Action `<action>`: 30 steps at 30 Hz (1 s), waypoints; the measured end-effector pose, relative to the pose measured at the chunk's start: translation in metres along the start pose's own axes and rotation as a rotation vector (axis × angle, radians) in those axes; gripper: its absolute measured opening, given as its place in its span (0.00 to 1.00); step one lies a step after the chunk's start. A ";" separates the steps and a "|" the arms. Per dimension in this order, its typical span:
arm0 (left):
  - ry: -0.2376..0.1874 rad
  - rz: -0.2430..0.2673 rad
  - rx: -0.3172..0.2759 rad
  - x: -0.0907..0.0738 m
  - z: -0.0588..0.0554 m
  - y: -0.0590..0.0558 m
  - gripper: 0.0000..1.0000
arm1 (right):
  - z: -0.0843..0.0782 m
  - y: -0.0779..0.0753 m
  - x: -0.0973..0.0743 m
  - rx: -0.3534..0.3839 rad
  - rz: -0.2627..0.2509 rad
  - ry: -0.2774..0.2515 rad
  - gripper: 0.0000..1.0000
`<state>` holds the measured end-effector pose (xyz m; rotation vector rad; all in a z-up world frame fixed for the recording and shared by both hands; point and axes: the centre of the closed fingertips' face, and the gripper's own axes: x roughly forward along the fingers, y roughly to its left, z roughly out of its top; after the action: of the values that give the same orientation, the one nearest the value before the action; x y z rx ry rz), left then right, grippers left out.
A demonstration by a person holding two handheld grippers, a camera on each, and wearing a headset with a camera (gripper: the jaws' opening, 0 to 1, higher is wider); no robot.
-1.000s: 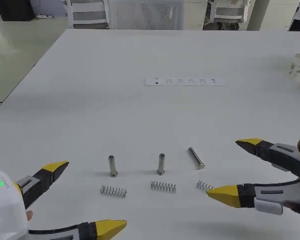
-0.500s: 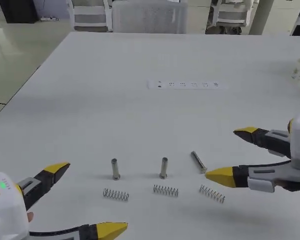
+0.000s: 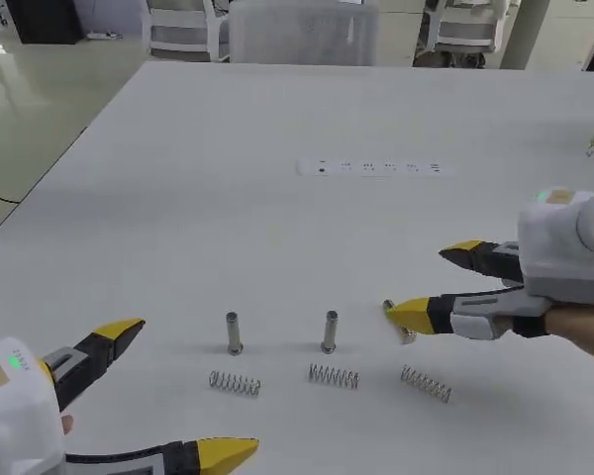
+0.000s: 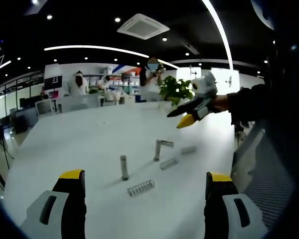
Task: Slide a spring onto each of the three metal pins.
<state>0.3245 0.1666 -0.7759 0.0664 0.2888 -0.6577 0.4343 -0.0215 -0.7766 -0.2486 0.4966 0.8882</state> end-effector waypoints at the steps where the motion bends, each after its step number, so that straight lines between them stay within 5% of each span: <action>1: 0.000 0.001 -0.001 0.000 0.000 0.000 0.98 | 0.000 -0.002 0.002 0.005 -0.007 0.004 0.70; 30: 0.003 -0.002 -0.005 0.002 -0.003 0.000 0.97 | -0.031 -0.010 0.038 0.116 -0.087 0.149 0.44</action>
<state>0.3248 0.1657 -0.7794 0.0626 0.2933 -0.6589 0.4528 -0.0142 -0.8228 -0.2295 0.6683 0.7568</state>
